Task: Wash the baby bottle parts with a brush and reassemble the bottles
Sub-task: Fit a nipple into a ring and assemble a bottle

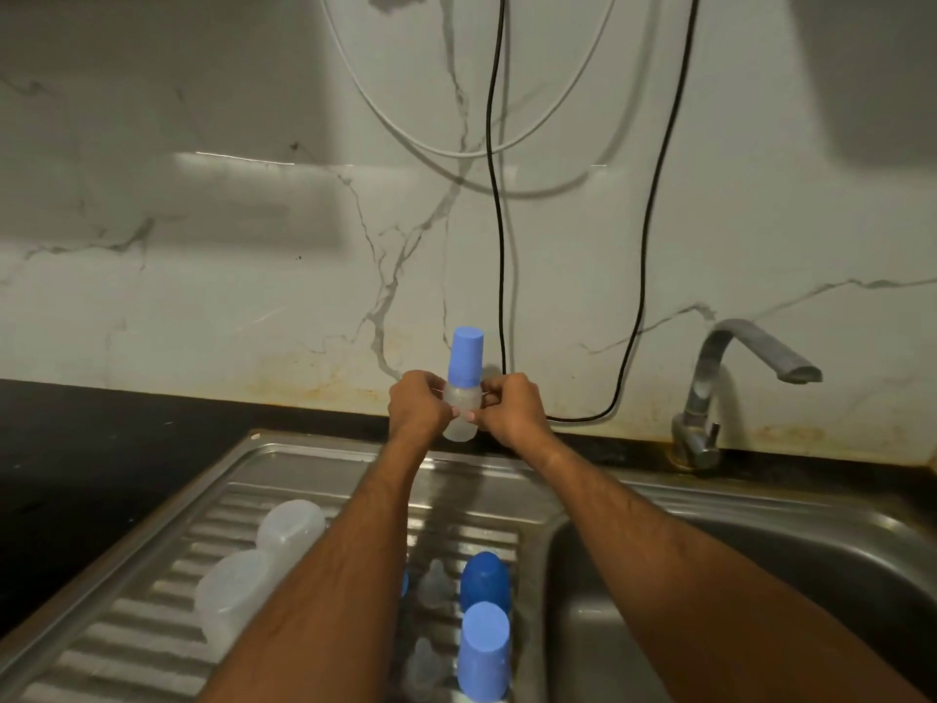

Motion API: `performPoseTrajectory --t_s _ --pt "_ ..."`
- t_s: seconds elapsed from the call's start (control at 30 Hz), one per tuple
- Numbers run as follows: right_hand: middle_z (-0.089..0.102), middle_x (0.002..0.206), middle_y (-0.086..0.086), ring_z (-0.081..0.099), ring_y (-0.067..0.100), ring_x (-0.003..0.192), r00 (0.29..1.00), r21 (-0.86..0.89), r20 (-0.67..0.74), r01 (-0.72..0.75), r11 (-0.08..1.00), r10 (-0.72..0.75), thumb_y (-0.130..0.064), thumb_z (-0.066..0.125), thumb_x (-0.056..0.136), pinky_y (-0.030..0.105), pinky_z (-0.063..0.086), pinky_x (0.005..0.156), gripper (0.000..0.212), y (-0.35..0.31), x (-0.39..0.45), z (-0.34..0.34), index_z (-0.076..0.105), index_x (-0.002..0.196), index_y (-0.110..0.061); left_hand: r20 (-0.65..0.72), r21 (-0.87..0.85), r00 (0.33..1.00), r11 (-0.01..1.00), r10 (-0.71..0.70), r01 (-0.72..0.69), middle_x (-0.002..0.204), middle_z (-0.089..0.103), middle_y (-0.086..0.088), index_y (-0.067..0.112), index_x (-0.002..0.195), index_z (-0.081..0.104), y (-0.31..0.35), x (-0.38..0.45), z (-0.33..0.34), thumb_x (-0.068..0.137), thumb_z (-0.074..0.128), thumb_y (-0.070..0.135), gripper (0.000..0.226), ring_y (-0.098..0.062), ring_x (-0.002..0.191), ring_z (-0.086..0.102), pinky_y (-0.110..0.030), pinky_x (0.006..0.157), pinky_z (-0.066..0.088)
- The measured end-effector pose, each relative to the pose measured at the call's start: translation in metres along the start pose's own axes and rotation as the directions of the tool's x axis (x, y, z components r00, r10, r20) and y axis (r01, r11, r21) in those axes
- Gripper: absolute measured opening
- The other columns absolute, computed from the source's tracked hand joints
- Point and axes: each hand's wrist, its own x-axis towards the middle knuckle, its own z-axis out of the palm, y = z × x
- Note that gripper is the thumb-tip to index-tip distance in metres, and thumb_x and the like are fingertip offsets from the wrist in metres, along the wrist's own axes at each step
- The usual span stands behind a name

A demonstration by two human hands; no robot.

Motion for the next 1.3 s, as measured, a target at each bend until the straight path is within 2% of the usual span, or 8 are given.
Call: performPoseTrajectory --t_s 0.23,0.4,0.57,0.77,0.9,1.0,1.1,1.3 --pt "0.075 0.085 0.001 0.069 0.012 0.08 1.0 -0.009 -0.025 0.019 1.0 -0.019 -0.01 0.085 0.078 0.021 0.05 0.068 0.018 0.023 0.011 0.022 0.074 0.093 -0.008 -0.006 0.063 0.997 0.995 -0.071 0.072 0.107 0.069 -0.014 0.008 0.109 0.067 -0.019 0.025 0.023 0.078 0.08 0.006 0.034 -0.029 0.095 0.067 -0.041 0.085 0.059" --pt "0.076 0.087 0.0 0.071 0.014 0.084 0.998 0.003 -0.066 0.023 1.0 -0.022 -0.016 0.085 0.079 0.03 0.058 0.077 0.022 0.026 0.014 0.035 0.076 0.098 -0.011 -0.024 0.042 0.993 0.992 -0.116 0.117 0.11 0.069 -0.012 0.01 0.111 0.067 -0.027 0.033 0.028 0.08 0.079 0.009 0.033 -0.029 0.098 0.067 -0.041 0.087 0.059" --pt "0.074 0.091 0.0 0.069 0.013 0.086 0.997 -0.01 -0.081 0.006 1.0 -0.007 -0.015 0.082 0.083 0.022 0.052 0.071 0.02 0.023 0.017 0.039 0.074 0.101 -0.011 -0.031 0.022 0.99 0.991 -0.134 0.135 0.111 0.07 -0.01 0.011 0.112 0.067 -0.03 0.039 0.031 0.08 0.08 0.014 0.035 -0.026 0.099 0.067 -0.042 0.088 0.059" --pt "0.074 0.091 0.002 0.068 0.015 0.087 0.996 -0.046 -0.084 -0.034 0.998 0.03 -0.017 0.083 0.082 0.024 0.053 0.073 0.02 0.019 0.015 0.037 0.074 0.098 -0.009 -0.035 -0.005 0.989 0.989 -0.147 0.147 0.117 0.069 -0.013 0.009 0.122 0.063 -0.025 0.037 0.023 0.08 0.081 0.009 0.045 -0.028 0.106 0.066 -0.04 0.091 0.057" --pt "0.072 0.088 0.003 0.065 0.016 0.085 0.994 -0.058 -0.098 -0.055 0.997 0.05 -0.017 0.083 0.083 0.032 0.058 0.086 0.02 0.016 0.003 0.023 0.072 0.097 -0.008 -0.041 0.025 0.992 0.993 -0.117 0.118 0.116 0.069 -0.011 0.008 0.123 0.063 -0.018 0.023 0.012 0.08 0.083 0.009 0.048 -0.026 0.107 0.066 -0.035 0.09 0.054" --pt "0.073 0.096 0.006 0.066 0.017 0.092 0.994 -0.033 -0.089 -0.062 0.998 0.059 -0.014 0.082 0.084 0.028 0.053 0.09 0.03 0.013 -0.016 0.006 0.07 0.11 -0.003 -0.034 0.042 0.996 0.996 -0.084 0.085 0.113 0.069 -0.009 0.009 0.12 0.064 -0.014 0.006 0.0 0.078 0.085 0.011 0.047 -0.024 0.104 0.066 -0.036 0.092 0.055" --pt "0.075 0.099 0.007 0.069 0.018 0.098 0.996 -0.034 -0.081 -0.034 0.999 0.031 -0.017 0.083 0.082 0.033 0.054 0.098 0.039 0.009 -0.04 -0.01 0.07 0.117 -0.004 0.0 0.061 1.0 0.998 -0.019 0.019 0.108 0.07 -0.009 0.008 0.115 0.066 -0.01 -0.021 -0.016 0.076 0.086 0.012 0.044 -0.024 0.101 0.067 -0.042 0.092 0.056" --pt "0.074 0.092 0.002 0.068 0.013 0.09 0.999 -0.078 -0.019 0.038 0.996 -0.04 -0.016 0.083 0.082 0.029 0.056 0.091 0.025 -0.01 -0.093 -0.032 0.075 0.105 -0.009 0.052 0.177 0.997 0.982 0.062 -0.07 0.096 0.072 -0.006 0.008 0.104 0.072 0.003 -0.076 -0.042 0.078 0.083 0.009 0.029 -0.023 0.097 0.069 -0.036 0.09 0.056"
